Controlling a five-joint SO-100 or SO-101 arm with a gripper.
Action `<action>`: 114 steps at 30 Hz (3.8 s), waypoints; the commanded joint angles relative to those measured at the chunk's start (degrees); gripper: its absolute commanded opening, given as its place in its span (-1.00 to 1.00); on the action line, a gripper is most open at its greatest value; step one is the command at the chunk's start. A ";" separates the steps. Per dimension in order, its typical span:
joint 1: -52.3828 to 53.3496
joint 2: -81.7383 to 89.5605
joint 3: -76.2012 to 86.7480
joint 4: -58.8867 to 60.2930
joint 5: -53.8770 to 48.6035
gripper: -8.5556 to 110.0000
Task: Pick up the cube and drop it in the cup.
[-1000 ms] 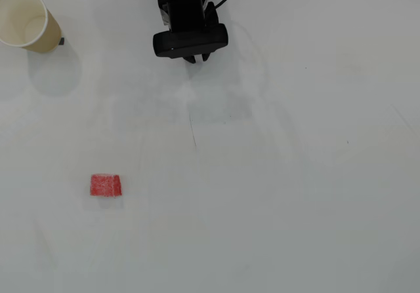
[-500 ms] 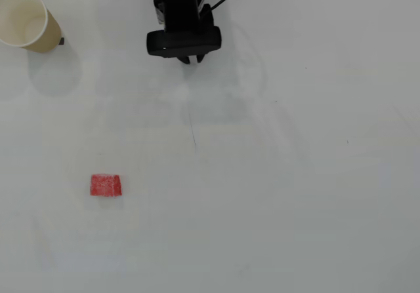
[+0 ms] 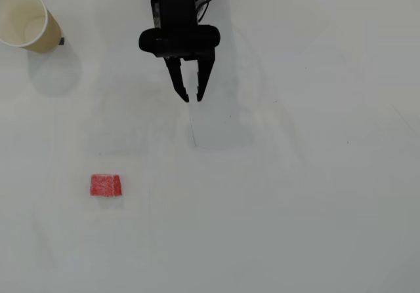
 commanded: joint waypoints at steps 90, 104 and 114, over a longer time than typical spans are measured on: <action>31.64 -71.02 -56.69 -16.44 0.62 -0.57; 28.56 -76.90 -60.91 -15.47 0.62 -0.01; 25.14 -79.98 -62.05 -17.84 0.62 0.01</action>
